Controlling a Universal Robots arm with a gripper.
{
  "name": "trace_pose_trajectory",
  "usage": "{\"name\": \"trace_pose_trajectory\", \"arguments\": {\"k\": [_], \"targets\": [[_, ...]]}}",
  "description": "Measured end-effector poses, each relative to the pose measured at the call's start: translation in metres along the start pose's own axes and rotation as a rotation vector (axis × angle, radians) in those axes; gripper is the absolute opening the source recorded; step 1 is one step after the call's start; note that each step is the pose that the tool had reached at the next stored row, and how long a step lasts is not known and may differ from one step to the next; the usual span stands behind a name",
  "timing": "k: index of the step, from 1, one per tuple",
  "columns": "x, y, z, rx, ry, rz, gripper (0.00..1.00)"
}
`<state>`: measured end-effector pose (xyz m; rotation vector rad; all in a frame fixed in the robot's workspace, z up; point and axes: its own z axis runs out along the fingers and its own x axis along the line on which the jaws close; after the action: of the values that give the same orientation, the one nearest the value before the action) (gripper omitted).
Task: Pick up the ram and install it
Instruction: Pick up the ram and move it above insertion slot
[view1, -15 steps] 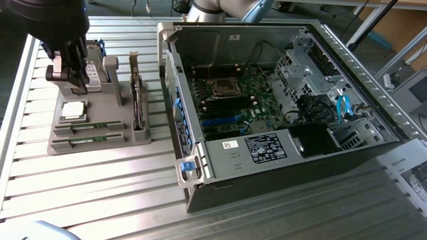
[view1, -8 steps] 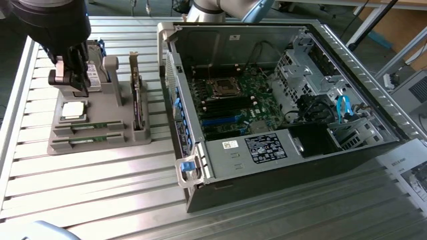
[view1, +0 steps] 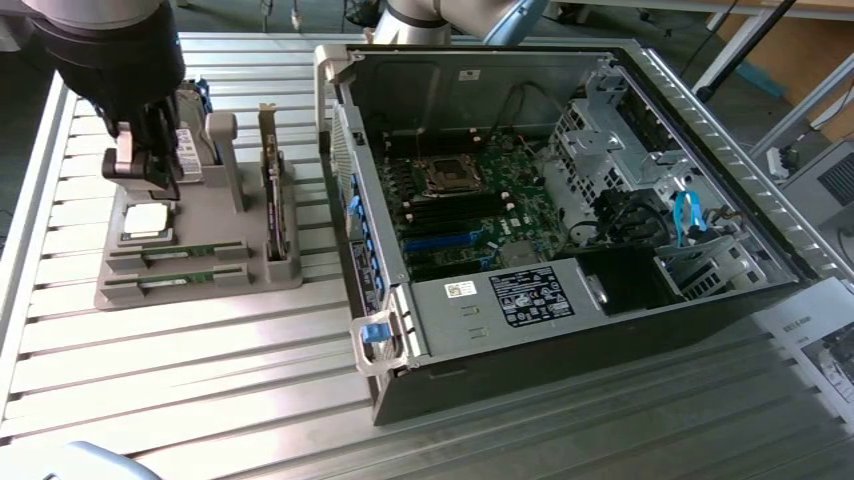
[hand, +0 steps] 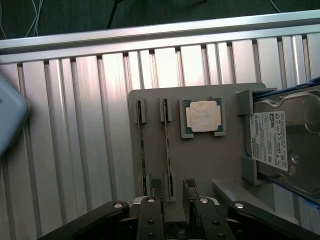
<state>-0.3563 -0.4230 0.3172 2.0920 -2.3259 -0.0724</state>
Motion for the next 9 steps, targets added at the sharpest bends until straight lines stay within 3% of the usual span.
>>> {"name": "trace_pose_trajectory", "arguments": {"k": [9], "targets": [[0.0002, -0.0004, 0.0097, 0.0, 0.0, 0.0, 0.3]]}}
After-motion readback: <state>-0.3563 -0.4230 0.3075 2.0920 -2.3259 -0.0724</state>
